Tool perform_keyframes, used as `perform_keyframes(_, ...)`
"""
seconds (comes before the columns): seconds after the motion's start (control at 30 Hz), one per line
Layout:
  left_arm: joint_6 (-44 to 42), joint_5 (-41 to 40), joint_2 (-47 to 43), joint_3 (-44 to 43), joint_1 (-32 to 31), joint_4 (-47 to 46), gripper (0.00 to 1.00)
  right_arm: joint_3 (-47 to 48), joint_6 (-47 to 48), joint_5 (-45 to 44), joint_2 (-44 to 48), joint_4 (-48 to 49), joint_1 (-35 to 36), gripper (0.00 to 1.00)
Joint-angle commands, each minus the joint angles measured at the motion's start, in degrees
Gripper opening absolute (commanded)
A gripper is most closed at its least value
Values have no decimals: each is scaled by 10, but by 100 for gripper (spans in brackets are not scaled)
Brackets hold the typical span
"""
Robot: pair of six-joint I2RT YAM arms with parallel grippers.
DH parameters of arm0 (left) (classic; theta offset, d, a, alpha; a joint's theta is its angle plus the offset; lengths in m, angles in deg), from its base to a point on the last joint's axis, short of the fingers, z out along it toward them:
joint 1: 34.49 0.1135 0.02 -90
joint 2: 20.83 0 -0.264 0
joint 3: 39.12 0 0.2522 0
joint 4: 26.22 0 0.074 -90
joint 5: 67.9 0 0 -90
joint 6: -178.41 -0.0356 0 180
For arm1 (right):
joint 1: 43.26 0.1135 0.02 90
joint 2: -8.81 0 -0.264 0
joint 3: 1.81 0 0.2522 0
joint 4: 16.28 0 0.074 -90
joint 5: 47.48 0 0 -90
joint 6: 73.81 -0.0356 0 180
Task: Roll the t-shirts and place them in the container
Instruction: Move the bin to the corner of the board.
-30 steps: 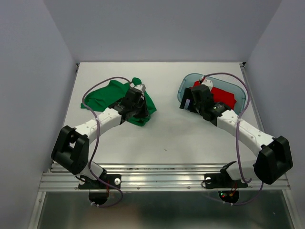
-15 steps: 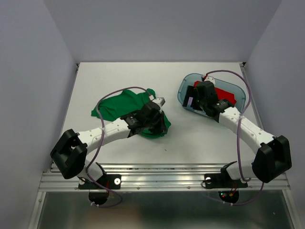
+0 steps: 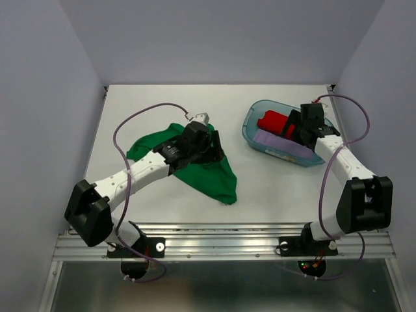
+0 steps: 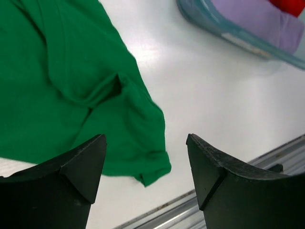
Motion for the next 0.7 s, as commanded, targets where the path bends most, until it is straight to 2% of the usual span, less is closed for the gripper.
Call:
perform_keyframes(0.0,-11,7,89,-96,27,0,79,-13,-13,-10,25,-17,-29,100)
perform_keyframes(0.13,-17,44,193,-223,27,8,78,-35,-15,-1,42,-23,-40,100)
perform_keyframes(0.27,-8,84,274,-294,32,1,78,-56,-16,0,48,-30,-40,100)
perform_keyframes(0.5,3,128,359,-364,38,-11,78,-128,-29,36,98,-52,-40,100)
perform_keyframes(0.67,5,143,383,-380,46,-20,78,-183,-44,111,157,-69,-40,100)
